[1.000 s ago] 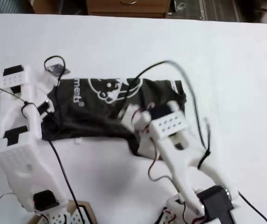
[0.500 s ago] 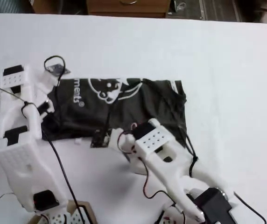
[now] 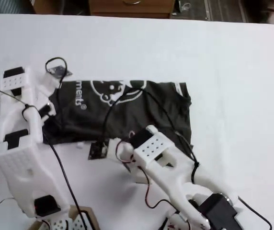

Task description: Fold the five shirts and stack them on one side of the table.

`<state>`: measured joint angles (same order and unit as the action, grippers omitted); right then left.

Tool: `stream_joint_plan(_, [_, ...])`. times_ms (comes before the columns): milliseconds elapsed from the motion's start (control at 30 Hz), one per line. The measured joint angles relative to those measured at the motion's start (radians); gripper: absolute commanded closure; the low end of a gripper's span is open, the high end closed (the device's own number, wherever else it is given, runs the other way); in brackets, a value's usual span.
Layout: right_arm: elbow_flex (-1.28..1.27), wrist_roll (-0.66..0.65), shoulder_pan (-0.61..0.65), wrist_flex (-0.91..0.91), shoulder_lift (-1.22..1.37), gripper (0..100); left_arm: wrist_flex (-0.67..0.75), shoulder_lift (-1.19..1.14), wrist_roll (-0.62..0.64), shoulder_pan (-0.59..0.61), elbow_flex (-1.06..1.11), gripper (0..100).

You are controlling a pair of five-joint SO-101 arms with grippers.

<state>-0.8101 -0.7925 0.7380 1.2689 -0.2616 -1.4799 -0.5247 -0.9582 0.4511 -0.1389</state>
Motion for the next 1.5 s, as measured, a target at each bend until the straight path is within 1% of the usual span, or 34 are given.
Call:
stream_joint_plan(67, [0.0,0.002,-0.051,-0.061,0.0,80.1,0.0,0.0,0.0,0.0,0.0,74])
stream_joint_plan(167, [0.0,-0.02,-0.095,-0.089,0.009,80.1,0.0,0.0,0.0,0.0,0.0,74])
stream_joint_plan(433, [0.002,-0.029,-0.1,-0.094,0.066,80.1,0.0,0.0,0.0,0.0,0.0,74])
stream_joint_plan(533, [0.037,-0.029,-0.1,-0.035,0.052,80.1,0.0,0.0,0.0,0.0,0.0,74])
stream_joint_plan(667, [0.121,-0.029,-0.098,0.092,-0.015,80.1,0.0,0.0,0.0,0.0,0.0,74])
stream_joint_plan(800, [0.12,-0.029,-0.051,0.161,-0.055,80.1,0.0,0.0,0.0,0.0,0.0,74])
stream_joint_plan(900, [0.066,-0.029,-0.025,0.132,-0.055,80.1,0.0,0.0,0.0,0.0,0.0,74])
stream_joint_plan(1067, [0.008,-0.029,-0.017,0.005,-0.02,80.1,0.0,0.0,0.0,0.0,0.0,74])
stream_joint_plan(1267, [0.015,-0.043,-0.101,-0.133,0.149,80.1,0.0,0.0,0.0,0.0,0.0,74])
stream_joint_plan(1400, [0.086,-0.072,-0.163,-0.141,0.238,80.1,0.0,0.0,0.0,0.0,0.0,74])
stream_joint_plan(1500, [0.124,-0.077,-0.176,-0.13,0.267,81.1,0.0,0.0,0.0,0.0,0.0,74])
